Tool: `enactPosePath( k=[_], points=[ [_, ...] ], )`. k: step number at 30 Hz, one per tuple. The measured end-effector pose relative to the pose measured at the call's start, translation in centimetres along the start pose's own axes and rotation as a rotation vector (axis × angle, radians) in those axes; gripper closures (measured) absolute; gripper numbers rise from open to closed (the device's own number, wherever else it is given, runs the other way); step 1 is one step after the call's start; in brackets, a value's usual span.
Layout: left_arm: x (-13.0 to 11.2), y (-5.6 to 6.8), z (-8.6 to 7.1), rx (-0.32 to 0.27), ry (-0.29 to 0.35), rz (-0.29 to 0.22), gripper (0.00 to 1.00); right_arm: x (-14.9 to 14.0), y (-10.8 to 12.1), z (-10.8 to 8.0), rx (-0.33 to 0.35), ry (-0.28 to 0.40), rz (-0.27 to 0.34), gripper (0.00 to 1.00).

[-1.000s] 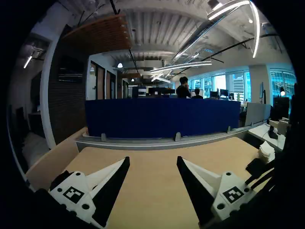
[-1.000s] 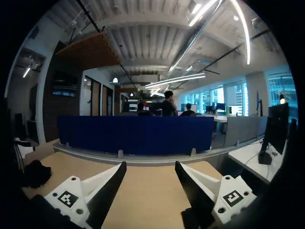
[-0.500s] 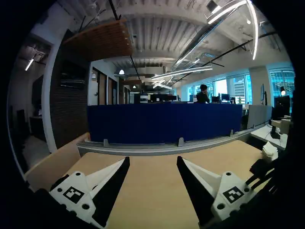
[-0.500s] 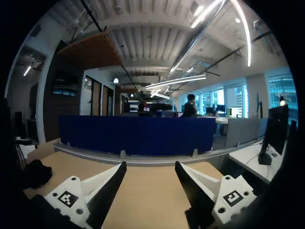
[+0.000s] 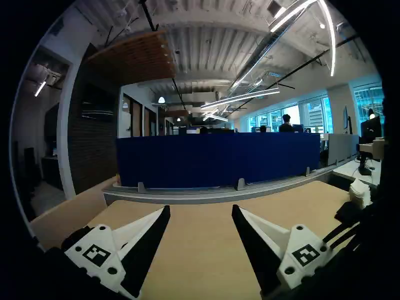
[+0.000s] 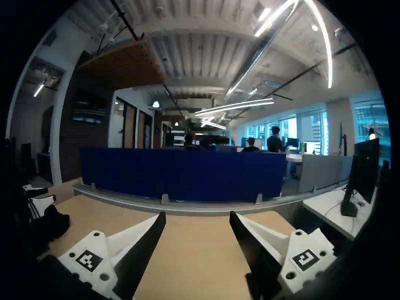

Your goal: Fold towel

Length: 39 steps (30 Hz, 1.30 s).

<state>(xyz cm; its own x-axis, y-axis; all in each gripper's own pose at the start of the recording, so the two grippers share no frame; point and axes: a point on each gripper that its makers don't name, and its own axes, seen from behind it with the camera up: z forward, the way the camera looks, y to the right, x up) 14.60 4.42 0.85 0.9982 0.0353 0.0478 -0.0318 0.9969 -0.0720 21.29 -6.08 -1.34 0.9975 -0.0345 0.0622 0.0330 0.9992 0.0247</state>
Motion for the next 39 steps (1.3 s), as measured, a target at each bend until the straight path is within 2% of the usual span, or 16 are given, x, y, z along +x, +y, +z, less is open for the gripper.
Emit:
enactPosePath(
  k=[3,18,33,39],
  points=[
    [-0.7,-0.7,-0.1,0.019,0.013,0.006,0.09,0.0,0.1,0.0,-0.003,0.004,-0.009,0.01],
    [-4.9,-2.7,-0.4,0.053,0.061,0.019,0.09,-0.3,0.5,0.2,-0.031,0.040,-0.028,0.01],
    [-9.7,-2.7,-0.3,0.050,0.079,0.020,0.09,-3.4,0.2,0.6,-0.046,0.021,-0.045,0.01],
    [-11.0,-3.2,-0.2,0.058,0.085,0.014,0.09,-4.6,-0.1,0.9,-0.043,0.015,-0.036,0.01]
  ],
)
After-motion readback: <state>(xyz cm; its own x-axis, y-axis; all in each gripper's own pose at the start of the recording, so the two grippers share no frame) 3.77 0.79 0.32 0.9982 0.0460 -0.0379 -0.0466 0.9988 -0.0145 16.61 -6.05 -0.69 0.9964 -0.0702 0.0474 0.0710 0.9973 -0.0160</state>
